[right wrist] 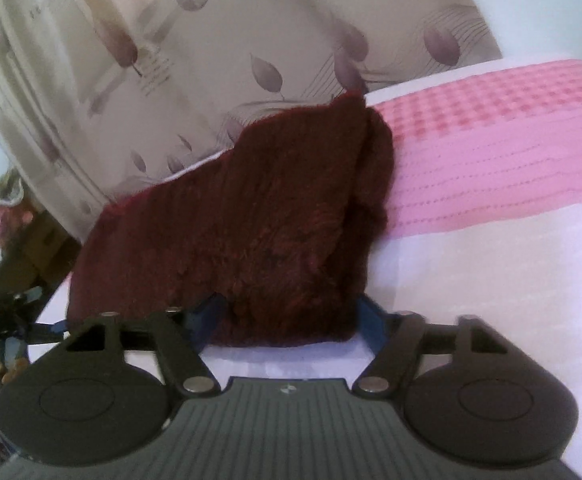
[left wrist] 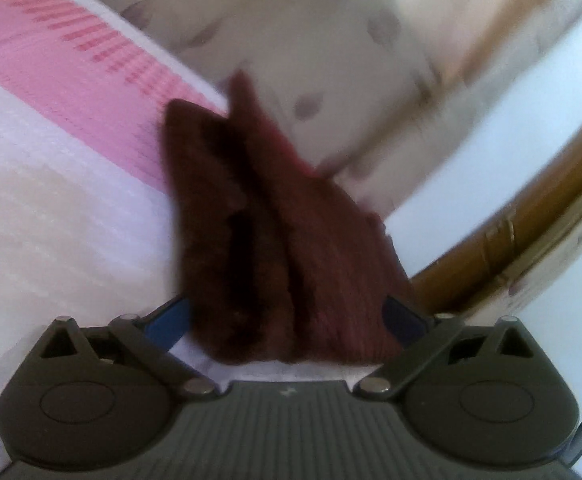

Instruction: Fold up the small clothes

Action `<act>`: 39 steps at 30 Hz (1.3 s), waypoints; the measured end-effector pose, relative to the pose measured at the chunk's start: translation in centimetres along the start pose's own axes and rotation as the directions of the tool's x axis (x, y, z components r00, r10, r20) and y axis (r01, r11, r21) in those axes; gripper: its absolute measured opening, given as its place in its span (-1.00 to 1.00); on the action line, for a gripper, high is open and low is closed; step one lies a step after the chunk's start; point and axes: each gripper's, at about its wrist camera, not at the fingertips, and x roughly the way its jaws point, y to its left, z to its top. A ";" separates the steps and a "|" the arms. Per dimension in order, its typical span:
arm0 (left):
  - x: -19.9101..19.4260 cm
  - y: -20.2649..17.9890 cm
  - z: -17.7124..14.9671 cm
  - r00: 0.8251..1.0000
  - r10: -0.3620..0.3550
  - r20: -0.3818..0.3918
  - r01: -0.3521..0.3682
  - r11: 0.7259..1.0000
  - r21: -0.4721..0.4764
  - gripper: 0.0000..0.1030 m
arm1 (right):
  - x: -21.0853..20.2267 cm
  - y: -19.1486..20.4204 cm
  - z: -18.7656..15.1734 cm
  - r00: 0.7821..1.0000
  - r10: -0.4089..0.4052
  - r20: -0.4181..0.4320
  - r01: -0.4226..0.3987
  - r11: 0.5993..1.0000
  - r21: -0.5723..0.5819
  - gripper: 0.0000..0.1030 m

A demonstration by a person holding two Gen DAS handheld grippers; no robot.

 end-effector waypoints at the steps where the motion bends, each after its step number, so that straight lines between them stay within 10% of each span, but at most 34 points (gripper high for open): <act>1: 0.3 -0.5 -0.2 1.000 -0.006 -0.011 0.006 0.999 0.035 0.50 | 0.1 0.1 0.0 1.000 0.001 0.001 -0.001 1.000 0.007 -0.18; 5: 0.0 -2.2 -0.5 0.998 0.065 -0.022 -0.059 0.978 0.200 -0.37 | -0.1 0.2 0.6 0.999 -0.016 0.029 0.015 0.999 0.039 -0.56; 8: -1.0 -1.0 -0.3 0.992 0.122 -0.005 -0.119 0.973 0.198 -0.56 | -1.0 -0.3 0.6 0.998 -0.006 0.065 0.000 0.996 0.092 -0.63; 16: -3.8 -0.2 0.3 0.981 0.188 0.037 -0.192 0.959 0.208 -0.57 | -3.2 -1.2 -0.4 0.991 0.076 0.108 -0.100 0.966 0.239 -0.67; 19: -4.3 -0.1 0.9 0.993 0.110 0.050 -0.117 0.980 0.161 -0.55 | -3.7 -1.3 -1.2 0.992 0.079 0.095 -0.101 0.962 0.254 -0.67; 23: -2.9 -1.0 1.4 0.997 0.066 0.026 -0.069 0.983 0.172 0.36 | -3.6 -0.3 -1.1 0.995 0.042 0.089 -0.057 0.982 0.180 -0.55; 25: -1.5 -1.5 1.5 0.996 0.084 0.001 -0.083 0.971 0.222 0.36 | -3.3 0.1 -0.5 0.994 0.039 0.104 -0.055 0.987 0.152 -0.14; 27: -0.3 -1.7 1.5 0.993 0.109 -0.046 -0.094 0.964 0.250 0.31 | -3.1 0.4 0.1 0.991 0.026 0.129 -0.044 0.990 0.134 0.06; 29: 0.6 -1.7 1.4 0.992 0.105 -0.069 -0.083 0.959 0.271 -0.36 | -2.2 0.7 0.9 0.993 0.012 0.119 -0.024 0.995 0.102 0.06; 30: 0.6 -1.8 1.4 0.991 0.118 -0.068 -0.095 0.956 0.277 -0.40 | -1.8 0.8 1.1 0.994 0.005 0.110 -0.015 0.996 0.088 -0.01; 32: -0.3 -1.4 1.6 0.995 0.100 -0.030 -0.089 0.965 0.245 -0.54 | -0.9 0.8 1.5 0.997 -0.003 0.080 -0.003 0.997 0.074 -0.77; 39: -3.0 1.4 0.8 0.991 0.113 0.068 -0.120 0.987 0.103 -0.64 | -0.5 -1.1 1.2 0.992 -0.078 0.101 0.062 0.986 0.156 -0.55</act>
